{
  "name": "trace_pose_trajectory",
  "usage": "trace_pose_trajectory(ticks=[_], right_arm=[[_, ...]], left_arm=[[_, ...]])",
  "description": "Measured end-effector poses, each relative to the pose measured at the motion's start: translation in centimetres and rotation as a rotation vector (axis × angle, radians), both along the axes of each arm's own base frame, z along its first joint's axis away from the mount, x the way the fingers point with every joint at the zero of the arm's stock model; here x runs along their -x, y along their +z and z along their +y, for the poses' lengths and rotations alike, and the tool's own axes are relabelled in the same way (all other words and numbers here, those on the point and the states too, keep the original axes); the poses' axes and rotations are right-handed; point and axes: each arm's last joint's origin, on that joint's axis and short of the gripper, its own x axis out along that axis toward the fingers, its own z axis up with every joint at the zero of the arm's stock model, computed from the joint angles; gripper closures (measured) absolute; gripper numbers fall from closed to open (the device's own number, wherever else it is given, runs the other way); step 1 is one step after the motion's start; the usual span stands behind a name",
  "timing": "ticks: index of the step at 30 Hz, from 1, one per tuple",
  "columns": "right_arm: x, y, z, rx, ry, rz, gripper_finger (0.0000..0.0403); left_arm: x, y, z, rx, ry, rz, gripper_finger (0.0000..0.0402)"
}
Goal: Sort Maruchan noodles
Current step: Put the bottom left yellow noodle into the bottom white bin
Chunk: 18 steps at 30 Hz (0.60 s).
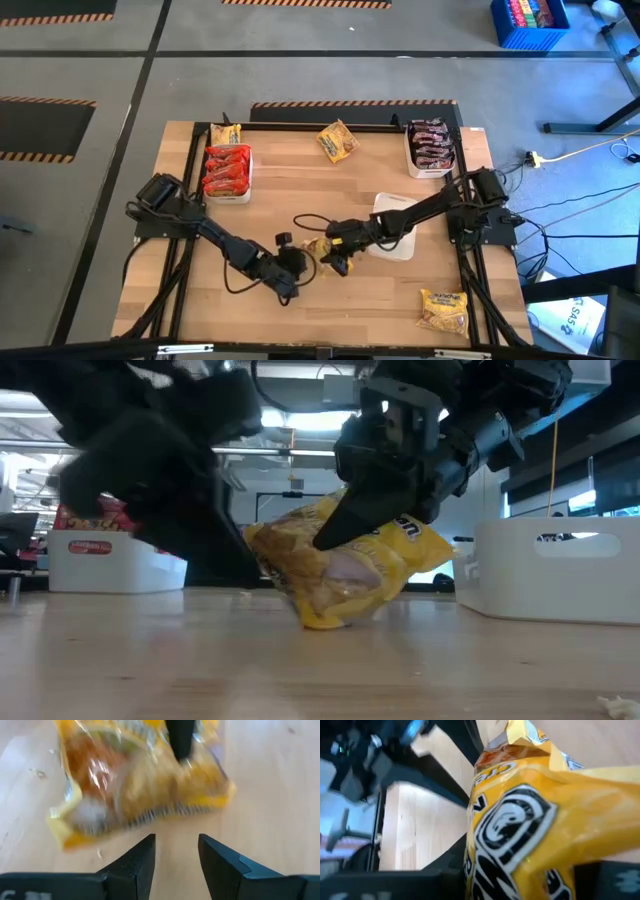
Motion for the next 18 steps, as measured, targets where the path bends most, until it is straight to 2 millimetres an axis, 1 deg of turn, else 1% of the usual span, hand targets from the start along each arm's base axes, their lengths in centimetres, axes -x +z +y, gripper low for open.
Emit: trace_pose_trajectory(ticks=[3, 6, 10, 14, 18], right_arm=[[0.5, 1.4, -0.1, 0.033, 0.015, -0.009, 0.028], [1.5, 3.2, -0.5, 0.112, 0.006, 0.0, 0.0274], [3.2, 6.4, -1.0, 0.197, 0.007, -0.022, 0.0285], [5.7, 9.2, -1.7, 0.292, 0.015, 0.004, 0.0289], [8.7, 11.4, -2.7, 0.392, -0.035, 0.068, 0.028]], left_arm=[[1.0, 0.3, -0.6, -0.01, -0.034, 0.05, 0.0258], [1.5, 0.4, -1.5, -0.012, -0.07, 0.046, 0.0258], [2.0, 0.4, -2.3, -0.013, -0.097, 0.045, 0.0258], [2.0, 0.4, -2.3, -0.017, -0.096, 0.041, 0.0258], [1.9, 0.4, -2.2, -0.017, -0.09, 0.04, 0.0258]])
